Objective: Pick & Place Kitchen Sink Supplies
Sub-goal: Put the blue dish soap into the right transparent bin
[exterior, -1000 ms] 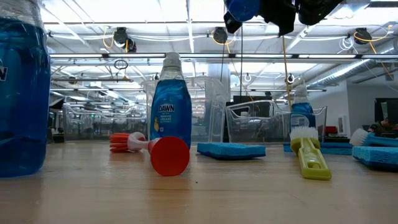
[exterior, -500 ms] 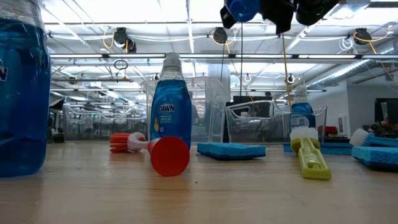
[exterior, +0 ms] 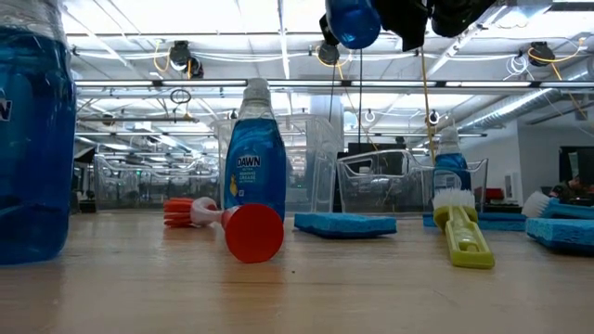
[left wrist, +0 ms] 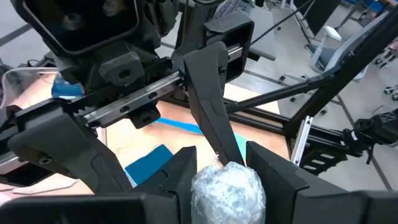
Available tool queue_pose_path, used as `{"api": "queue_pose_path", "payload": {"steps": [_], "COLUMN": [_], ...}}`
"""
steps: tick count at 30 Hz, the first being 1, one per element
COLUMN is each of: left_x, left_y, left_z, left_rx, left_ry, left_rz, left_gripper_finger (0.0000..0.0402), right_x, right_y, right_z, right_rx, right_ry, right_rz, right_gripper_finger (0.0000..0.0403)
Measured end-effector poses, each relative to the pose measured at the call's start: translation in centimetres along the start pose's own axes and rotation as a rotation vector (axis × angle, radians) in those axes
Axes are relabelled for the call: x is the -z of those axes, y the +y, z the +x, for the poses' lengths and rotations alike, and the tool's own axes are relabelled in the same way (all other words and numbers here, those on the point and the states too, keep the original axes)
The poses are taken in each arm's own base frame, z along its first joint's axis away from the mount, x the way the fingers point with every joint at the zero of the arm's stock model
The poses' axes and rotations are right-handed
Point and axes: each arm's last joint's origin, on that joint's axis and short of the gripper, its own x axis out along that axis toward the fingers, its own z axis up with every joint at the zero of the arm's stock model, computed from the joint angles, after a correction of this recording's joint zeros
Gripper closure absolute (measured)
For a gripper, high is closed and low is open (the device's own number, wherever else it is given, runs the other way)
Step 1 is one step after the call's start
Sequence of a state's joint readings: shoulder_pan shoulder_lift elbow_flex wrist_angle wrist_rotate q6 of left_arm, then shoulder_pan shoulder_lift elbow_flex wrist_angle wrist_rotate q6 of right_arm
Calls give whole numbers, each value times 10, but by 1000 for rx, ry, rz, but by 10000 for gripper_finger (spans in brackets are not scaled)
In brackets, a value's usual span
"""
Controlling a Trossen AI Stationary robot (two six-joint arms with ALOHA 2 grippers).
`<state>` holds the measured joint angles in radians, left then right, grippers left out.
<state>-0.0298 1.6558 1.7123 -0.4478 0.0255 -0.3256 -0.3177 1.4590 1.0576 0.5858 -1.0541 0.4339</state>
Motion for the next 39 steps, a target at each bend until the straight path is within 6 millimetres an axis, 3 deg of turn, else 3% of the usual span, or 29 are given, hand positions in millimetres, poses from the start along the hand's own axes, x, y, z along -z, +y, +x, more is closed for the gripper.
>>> {"api": "queue_pose_path", "payload": {"steps": [31,39], "left_x": [-4,-4], "left_y": [1,1], "left_z": [0,0], "left_rx": [-12,-17], "left_ry": [-45,-46], "left_rz": [8,8], "left_gripper_finger": [273,273], "right_x": [4,3], "right_y": [3,3], "right_z": [7,7], "right_rx": [-13,4], "right_ry": [13,4], "right_rz": [42,39], "right_gripper_finger": [159,206]}}
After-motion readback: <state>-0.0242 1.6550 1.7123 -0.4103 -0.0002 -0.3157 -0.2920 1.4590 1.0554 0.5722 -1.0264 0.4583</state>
